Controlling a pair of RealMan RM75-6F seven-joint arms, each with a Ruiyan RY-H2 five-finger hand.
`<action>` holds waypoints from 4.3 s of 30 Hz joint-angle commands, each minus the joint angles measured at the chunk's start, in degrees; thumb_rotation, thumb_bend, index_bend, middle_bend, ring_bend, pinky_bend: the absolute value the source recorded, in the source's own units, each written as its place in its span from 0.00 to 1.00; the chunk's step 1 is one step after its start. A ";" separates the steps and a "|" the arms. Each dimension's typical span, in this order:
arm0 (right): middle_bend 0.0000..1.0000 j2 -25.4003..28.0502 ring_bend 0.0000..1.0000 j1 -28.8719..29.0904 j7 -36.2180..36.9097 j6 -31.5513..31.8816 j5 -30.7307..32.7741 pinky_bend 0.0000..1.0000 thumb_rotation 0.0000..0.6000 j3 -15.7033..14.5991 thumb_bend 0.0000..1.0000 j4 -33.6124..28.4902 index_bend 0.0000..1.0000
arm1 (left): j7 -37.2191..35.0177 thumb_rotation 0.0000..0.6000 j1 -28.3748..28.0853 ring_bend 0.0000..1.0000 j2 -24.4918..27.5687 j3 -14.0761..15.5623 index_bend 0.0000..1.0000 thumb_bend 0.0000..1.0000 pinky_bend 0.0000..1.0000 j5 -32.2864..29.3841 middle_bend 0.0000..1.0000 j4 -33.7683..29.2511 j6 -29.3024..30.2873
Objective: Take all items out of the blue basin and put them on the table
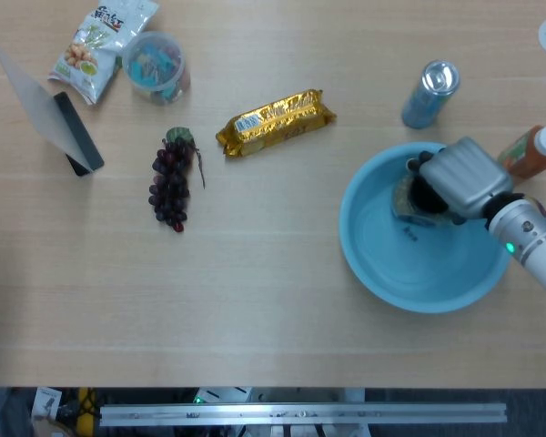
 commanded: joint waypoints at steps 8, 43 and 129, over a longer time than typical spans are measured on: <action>0.49 3.94 0.52 -0.22 3.77 -0.10 -3.33 0.68 1.00 2.20 0.33 -4.83 0.50 | 0.83 1.00 -0.29 0.25 0.38 -0.22 0.31 0.27 0.32 -0.01 0.31 -0.98 -0.09; 0.49 -4.11 0.52 22.11 5.50 -6.39 21.96 0.68 1.00 12.11 0.32 -0.20 0.51 | 0.79 1.00 1.80 0.25 2.66 0.44 0.31 0.27 0.32 0.66 0.31 -3.17 2.98; 0.39 14.99 0.34 -43.67 31.36 50.88 -27.34 0.44 1.00 -3.88 0.29 -2.57 0.29 | 3.24 1.00 0.40 0.25 1.09 -1.46 0.31 0.27 0.28 4.99 0.31 -4.49 8.11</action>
